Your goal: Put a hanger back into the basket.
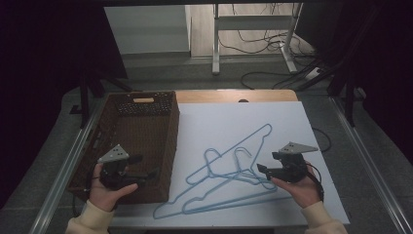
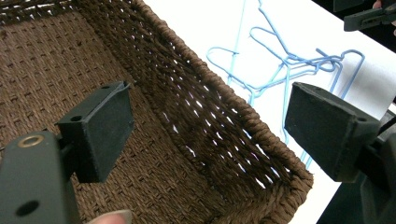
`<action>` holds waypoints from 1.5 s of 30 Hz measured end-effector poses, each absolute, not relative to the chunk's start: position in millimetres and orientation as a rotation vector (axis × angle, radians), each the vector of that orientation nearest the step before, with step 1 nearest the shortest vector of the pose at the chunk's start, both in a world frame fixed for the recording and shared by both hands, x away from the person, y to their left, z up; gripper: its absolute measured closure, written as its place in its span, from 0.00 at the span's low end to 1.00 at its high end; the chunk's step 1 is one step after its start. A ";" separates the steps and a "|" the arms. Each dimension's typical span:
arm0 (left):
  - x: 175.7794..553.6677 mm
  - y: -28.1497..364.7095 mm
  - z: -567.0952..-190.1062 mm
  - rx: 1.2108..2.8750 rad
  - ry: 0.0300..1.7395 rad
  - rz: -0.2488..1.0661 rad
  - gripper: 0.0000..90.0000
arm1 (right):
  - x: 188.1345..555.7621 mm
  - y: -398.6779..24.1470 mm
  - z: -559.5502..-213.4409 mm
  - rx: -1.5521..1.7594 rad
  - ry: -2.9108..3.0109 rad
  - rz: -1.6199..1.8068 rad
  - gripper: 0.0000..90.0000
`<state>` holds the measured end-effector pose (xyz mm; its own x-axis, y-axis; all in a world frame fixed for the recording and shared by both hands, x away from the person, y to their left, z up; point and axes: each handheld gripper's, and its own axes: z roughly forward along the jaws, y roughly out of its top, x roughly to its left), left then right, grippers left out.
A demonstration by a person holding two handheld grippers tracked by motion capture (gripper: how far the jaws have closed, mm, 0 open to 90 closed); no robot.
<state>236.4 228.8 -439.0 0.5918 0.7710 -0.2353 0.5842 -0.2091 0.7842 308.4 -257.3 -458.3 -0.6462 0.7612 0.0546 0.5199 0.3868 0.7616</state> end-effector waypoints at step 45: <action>236.6 227.4 -437.8 1.914 1.088 0.253 0.17 | 373.1 -162.8 -496.7 1.239 2.563 0.851 0.54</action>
<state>236.6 227.4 -437.8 0.5932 0.7702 -0.2342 0.5876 -0.2154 0.7800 373.1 -162.8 -496.7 -0.6401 0.7629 0.0909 0.6656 0.4916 0.5615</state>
